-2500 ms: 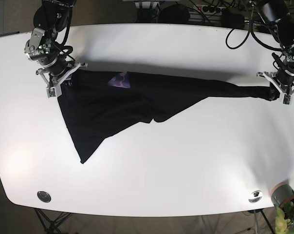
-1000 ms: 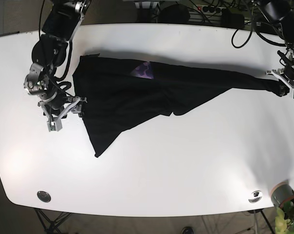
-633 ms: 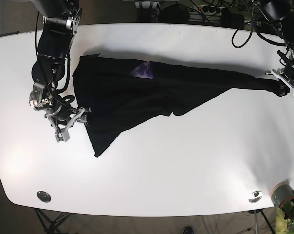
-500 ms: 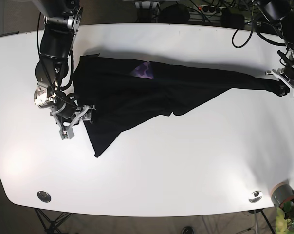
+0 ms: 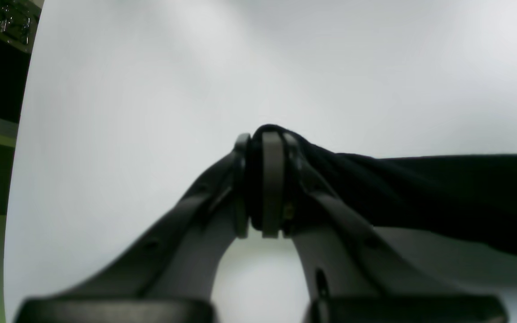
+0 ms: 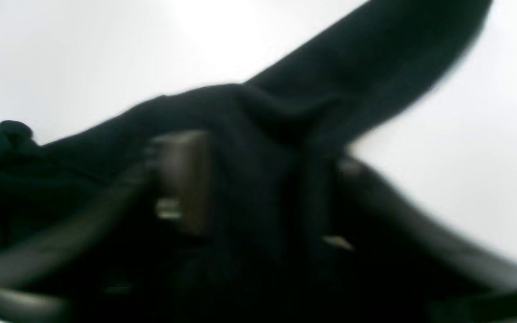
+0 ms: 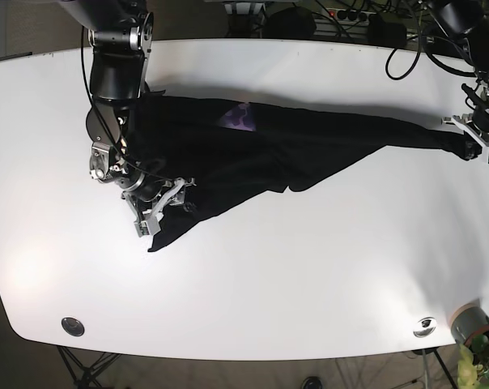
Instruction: Fold the T-shirt properly
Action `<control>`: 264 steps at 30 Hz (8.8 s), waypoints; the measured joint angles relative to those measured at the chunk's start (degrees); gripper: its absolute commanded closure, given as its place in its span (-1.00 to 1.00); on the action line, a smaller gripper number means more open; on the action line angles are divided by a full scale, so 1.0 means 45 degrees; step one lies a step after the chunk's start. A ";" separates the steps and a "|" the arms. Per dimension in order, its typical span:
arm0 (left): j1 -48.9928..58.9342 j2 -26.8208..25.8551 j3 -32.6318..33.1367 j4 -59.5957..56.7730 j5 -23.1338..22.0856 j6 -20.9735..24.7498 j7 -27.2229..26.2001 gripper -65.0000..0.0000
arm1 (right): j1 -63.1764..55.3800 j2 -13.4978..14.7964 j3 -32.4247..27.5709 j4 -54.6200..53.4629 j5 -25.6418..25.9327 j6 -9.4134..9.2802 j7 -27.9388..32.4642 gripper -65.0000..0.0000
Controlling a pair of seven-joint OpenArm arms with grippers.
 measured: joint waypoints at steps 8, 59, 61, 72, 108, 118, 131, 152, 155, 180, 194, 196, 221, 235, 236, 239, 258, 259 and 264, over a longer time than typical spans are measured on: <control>-0.0248 0.0039 0.0024 0.0000 0.0024 -0.0049 0.0039 1.00 | 0.0714 0.0384 -0.0078 0.0015 -0.0228 -0.0092 -0.1093 0.94; -0.8704 -0.2331 0.3361 0.0967 -0.0209 -0.0248 0.1054 1.00 | 1.1618 0.2861 -0.1287 0.2827 0.0204 0.0636 -0.4605 0.94; -0.8684 -0.2336 0.3361 0.0967 -0.0199 -0.0248 0.1054 1.00 | 1.1623 0.2841 -0.1287 0.2827 0.0204 0.0636 -0.4595 0.94; -0.8646 -0.2317 0.3755 0.0971 -0.0151 -0.0204 0.1069 1.00 | 1.0841 0.2837 -0.1151 0.2982 0.0180 0.0612 -0.4318 0.94; -0.1637 -0.0316 0.2380 0.1039 -0.0068 -0.0087 0.1190 1.00 | -0.2259 0.0593 0.2370 0.8976 -0.0175 0.0505 -0.4420 0.94; -0.0529 0.0034 0.2089 0.1078 -0.0136 -0.0049 0.1287 -0.02 | -0.3483 0.0214 0.2424 1.0010 -0.0160 0.0476 -0.4362 0.94; 0.0758 0.0306 0.0277 0.1088 -0.2429 -0.0049 0.1297 -0.15 | -0.5731 -0.0379 0.2419 1.0559 -0.0165 0.0437 -0.4357 0.80; 0.0267 0.1836 0.2807 0.4303 -0.2735 0.0005 0.1331 -0.15 | -0.6591 -0.0379 0.2370 1.0511 -0.0151 0.0384 -0.2929 0.02; 0.0272 0.2016 0.3934 0.5003 -0.2608 0.0039 0.1384 -0.15 | -0.6581 -0.0389 0.2317 1.0511 -0.0131 0.0389 -0.2919 0.02; 0.0335 0.2006 0.5629 0.4265 -0.2594 -0.0034 0.1428 -0.15 | -0.6295 -0.0384 0.2307 1.0506 -0.0136 0.0384 -0.2924 0.03; 0.0719 0.1943 0.5571 0.4682 -0.2652 0.0005 0.1379 -0.15 | -0.6217 -0.0374 0.2822 1.1754 -0.0102 0.0432 -0.2929 -0.59; 0.0758 0.1938 0.5571 0.4702 -0.2652 0.0005 0.1341 -0.15 | -0.6217 -0.0369 0.3065 1.1725 -0.0155 0.0369 -0.2963 -0.58; 0.0884 0.1957 0.5552 0.4687 -0.2637 0.0010 0.1355 -0.15 | -0.2667 0.0695 0.2064 0.6645 -0.0325 0.0330 -0.2866 -0.51; 0.0884 0.1933 0.5547 0.4677 -0.2652 0.0005 0.1345 -0.15 | -0.2501 0.0432 0.1831 0.5037 -0.0180 0.0374 -0.2822 -0.50; 0.0884 0.1938 0.5547 0.4668 -0.2642 0.0005 0.1345 -0.15 | -0.2637 0.0306 0.1826 0.5042 -0.0185 0.0384 -0.2846 -0.50; 0.0865 0.1943 0.5552 0.4512 -0.2657 0.0005 0.1341 -0.15 | -0.2807 0.0141 0.1729 0.5013 -0.0272 0.0437 -0.2929 -0.50; 0.0806 0.1938 0.5552 0.4240 -0.2647 0.0005 0.1345 -0.15 | -0.2720 0.0180 0.1763 0.4362 -0.0311 0.0374 -0.2603 0.94; 0.0797 0.1938 0.5547 0.4240 -0.2642 0.0005 0.1345 -0.15 | -0.2764 0.0175 0.1763 0.4629 -0.0355 0.0364 -0.2642 0.94; 0.0787 0.1943 0.5552 0.4240 -0.2652 0.0010 0.1336 -0.15 | -0.2671 0.0185 0.1763 0.6339 -0.0306 0.0379 -0.2841 0.94</control>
